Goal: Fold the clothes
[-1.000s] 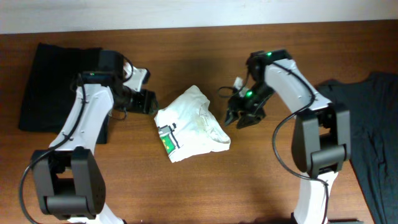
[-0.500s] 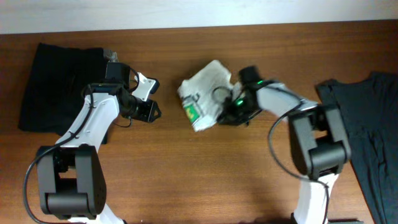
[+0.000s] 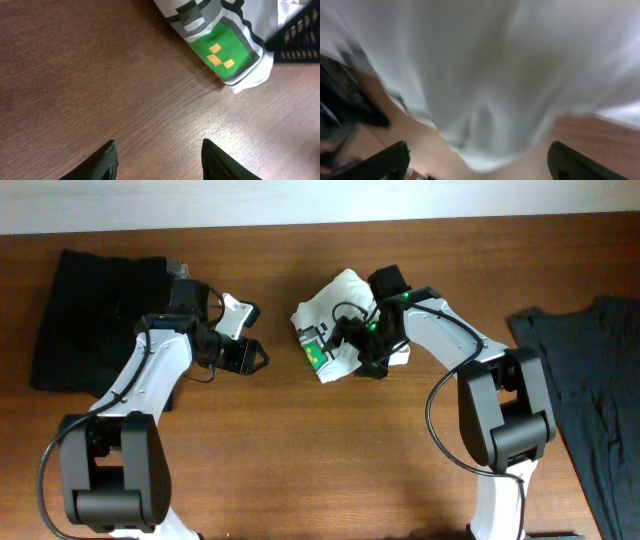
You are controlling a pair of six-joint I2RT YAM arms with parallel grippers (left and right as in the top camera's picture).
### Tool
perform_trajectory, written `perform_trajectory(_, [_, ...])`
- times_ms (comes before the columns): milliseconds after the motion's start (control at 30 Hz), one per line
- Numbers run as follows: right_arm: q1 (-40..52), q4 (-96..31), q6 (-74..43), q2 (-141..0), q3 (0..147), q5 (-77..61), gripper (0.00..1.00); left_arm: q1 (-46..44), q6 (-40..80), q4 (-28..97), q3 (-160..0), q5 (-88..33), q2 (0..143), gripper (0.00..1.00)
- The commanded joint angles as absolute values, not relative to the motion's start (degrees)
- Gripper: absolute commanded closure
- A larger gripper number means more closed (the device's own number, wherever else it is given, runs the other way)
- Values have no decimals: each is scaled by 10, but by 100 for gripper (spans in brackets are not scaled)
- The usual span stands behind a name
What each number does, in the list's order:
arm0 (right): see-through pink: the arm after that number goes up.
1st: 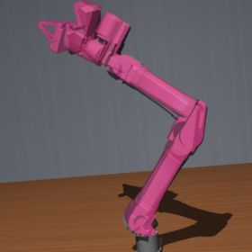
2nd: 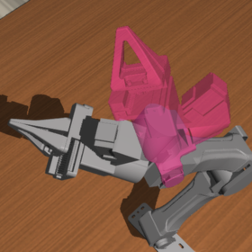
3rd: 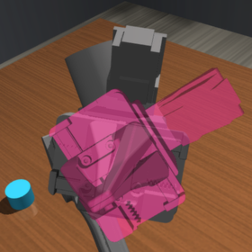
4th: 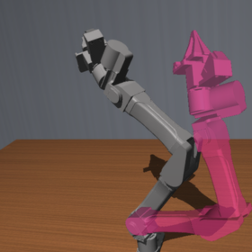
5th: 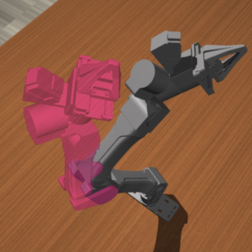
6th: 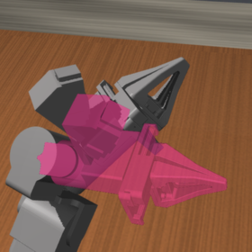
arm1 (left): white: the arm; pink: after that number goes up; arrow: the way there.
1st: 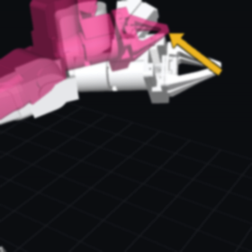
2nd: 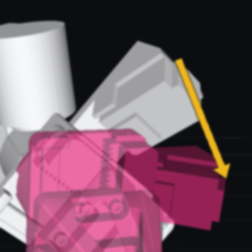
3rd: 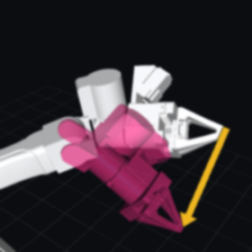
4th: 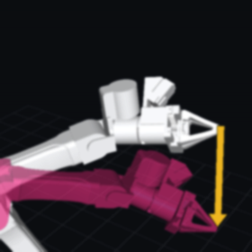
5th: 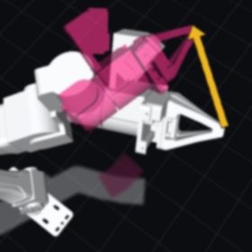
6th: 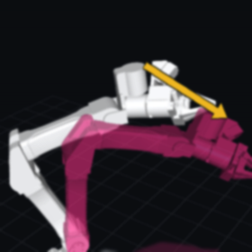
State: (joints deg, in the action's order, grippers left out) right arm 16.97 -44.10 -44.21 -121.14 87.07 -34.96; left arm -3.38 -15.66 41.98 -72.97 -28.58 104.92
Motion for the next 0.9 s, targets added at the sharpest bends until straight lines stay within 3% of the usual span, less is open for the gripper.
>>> perform_trajectory(0, [162, -425, -503, -1214, 875, -322, 38, -33, -164, 420, -727, -298, 1053, 46])
perform_trajectory(67, [165, -440, -487, -1216, 872, -306, 69, -33, -164, 420, -727, -298, 1053, 46])
perform_trajectory(167, [174, -461, -470, -1217, 848, -273, 75, -33, -164, 420, -727, -298, 1053, 45])
perform_trajectory(233, [172, -471, -429, -1219, 842, -269, 92, -33, -164, 421, -727, -298, 1053, 46])
perform_trajectory(267, [166, -501, -385, -1218, 842, -250, 95, -33, -164, 422, -728, -298, 1053, 45])
perform_trajectory(400, [109, -594, -255, -1214, 867, -35, 96, -33, -163, 422, -727, -298, 1053, 44])
perform_trajectory(467, [78, -599, -178, -1211, 894, -23, 91, -34, -163, 417, -727, -340, 1053, 39])
perform_trajectory(533, [59, -628, -95, -1205, 931, -142, 63, -36, -163, 397, -727, -416, 1053, 36])
perform_trajectory(633, [49, -707, -80, -1196, 967, -229, 43, -72, -157, 362, -727, -468, 1053, 34])
perform_trajectory(867, [15, -793, -73, -1196, 968, -234, 38, -212, -71, 314, -727, -411, 1104, 33])
